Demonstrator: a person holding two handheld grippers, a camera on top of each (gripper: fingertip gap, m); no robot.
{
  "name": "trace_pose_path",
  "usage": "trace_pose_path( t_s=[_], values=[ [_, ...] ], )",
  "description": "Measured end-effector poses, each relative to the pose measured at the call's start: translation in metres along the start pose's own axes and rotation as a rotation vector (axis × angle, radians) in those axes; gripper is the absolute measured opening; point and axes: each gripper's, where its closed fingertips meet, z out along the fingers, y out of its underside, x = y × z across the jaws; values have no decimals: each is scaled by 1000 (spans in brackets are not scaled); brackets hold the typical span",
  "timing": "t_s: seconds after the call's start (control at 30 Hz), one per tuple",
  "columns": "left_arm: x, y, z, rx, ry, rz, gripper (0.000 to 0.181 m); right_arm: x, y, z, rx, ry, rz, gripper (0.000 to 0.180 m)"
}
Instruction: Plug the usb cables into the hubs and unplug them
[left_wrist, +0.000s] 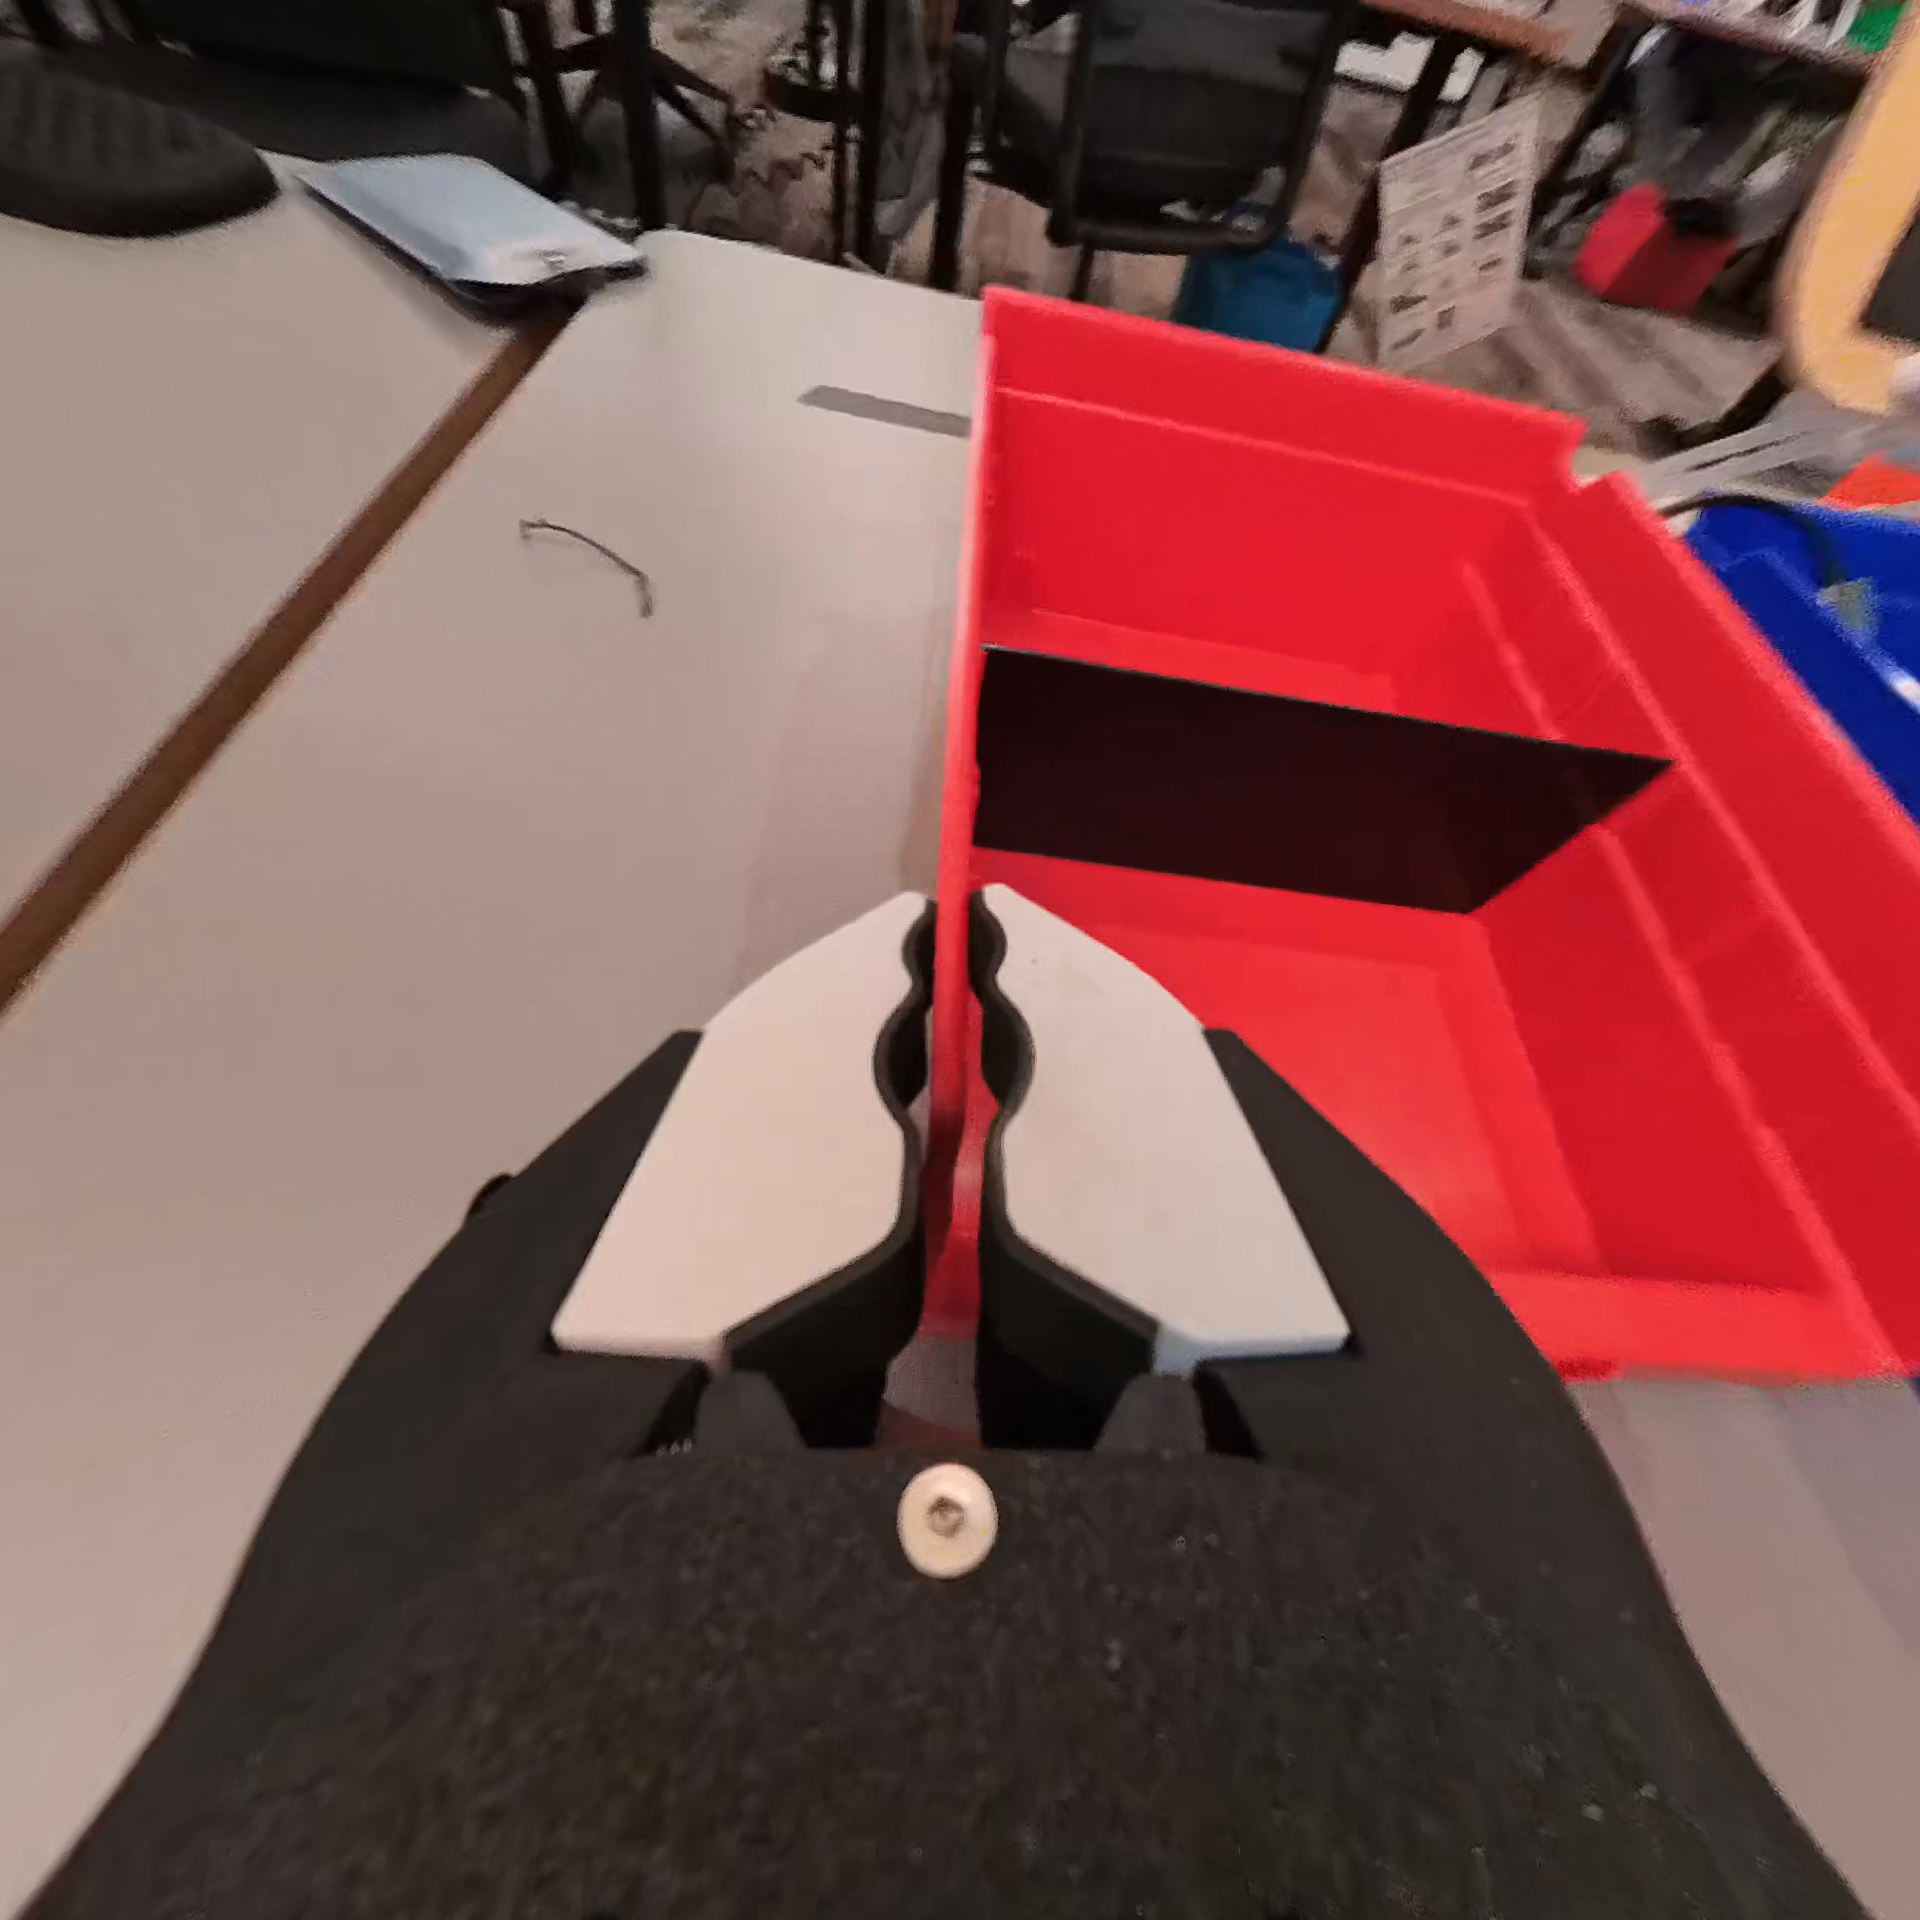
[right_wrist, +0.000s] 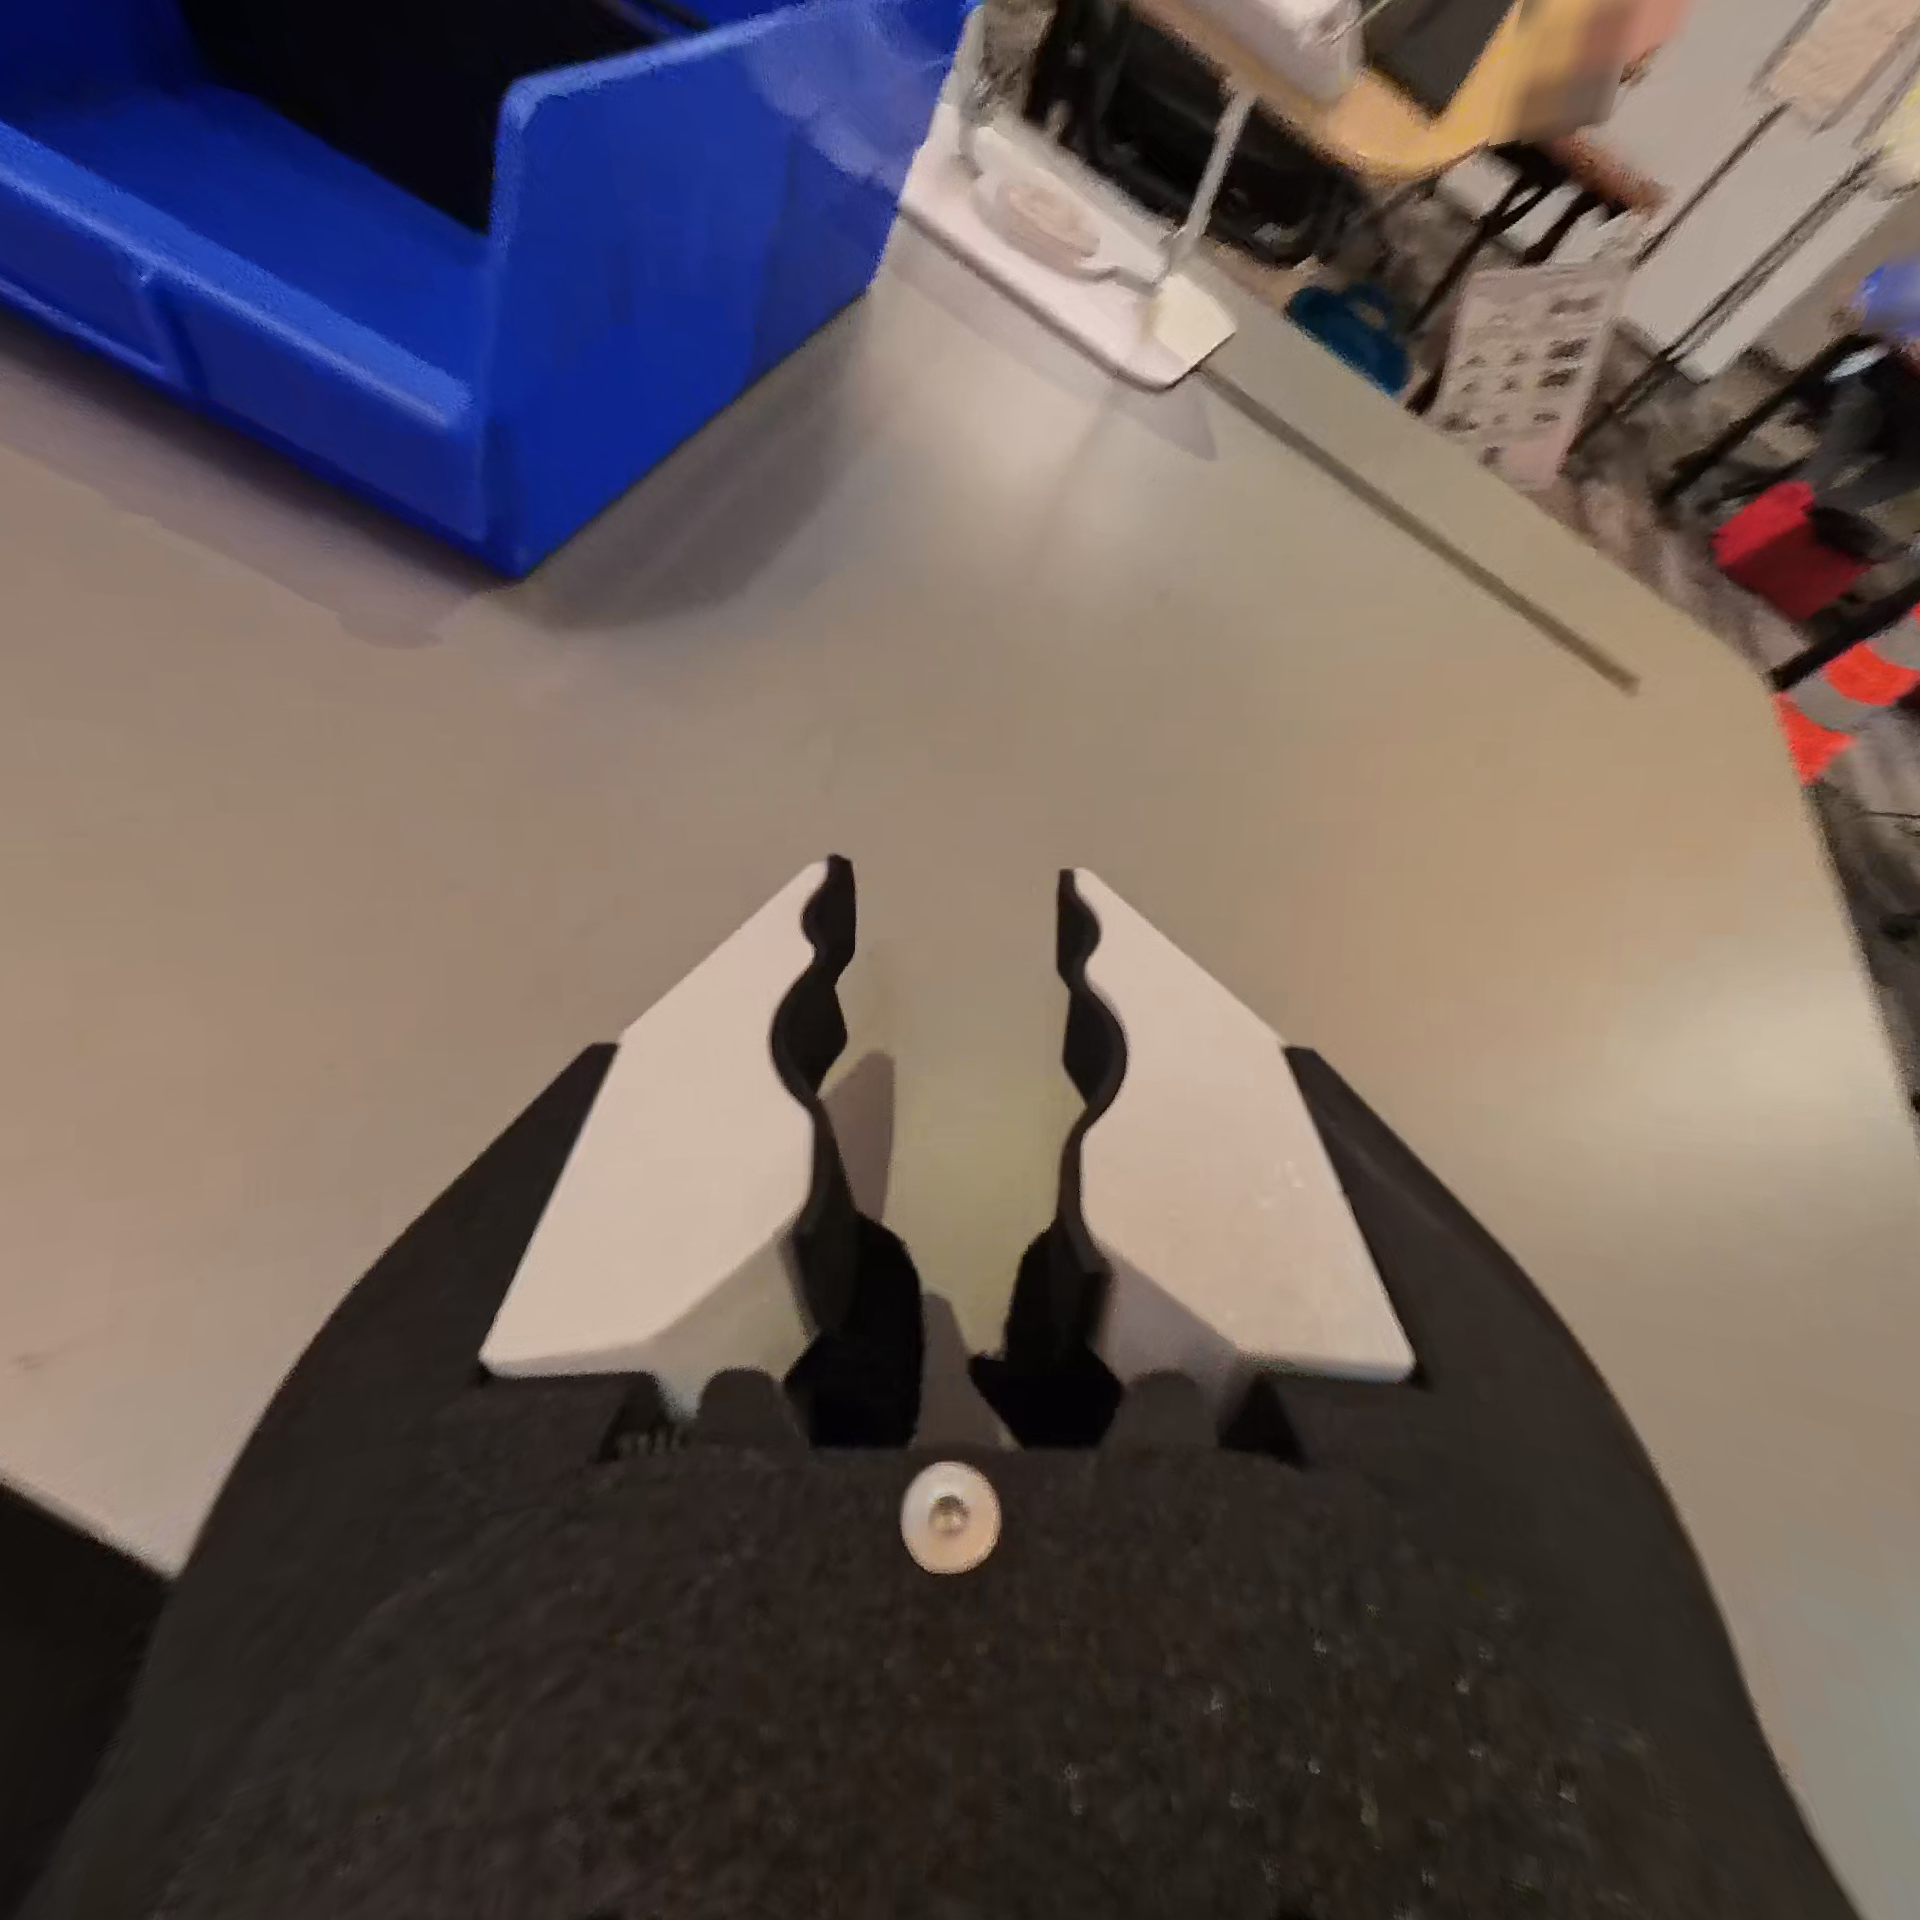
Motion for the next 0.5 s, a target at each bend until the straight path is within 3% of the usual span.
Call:
trace_pose_path(
  t_s=[0.1,0.2,0.3,0.4,0.5],
  values=[
    [7,3,-3,-13,28,2,4,8,-13,-1,77,131,-59,47],
    [14,10,-10,-43,11,70,5,-21,-30,2,89,74,-50,50],
    [21,20,-23,-68,-16,126,8,-74,-70,-5,174,-86,64,49],
    [26,54,-42,-190,-93,237,8,-150,-120,-24,252,-373,295,40],
    [36,76,-71,-208,-182,297,7,-222,-149,-25,220,-585,413,40]
  ],
)
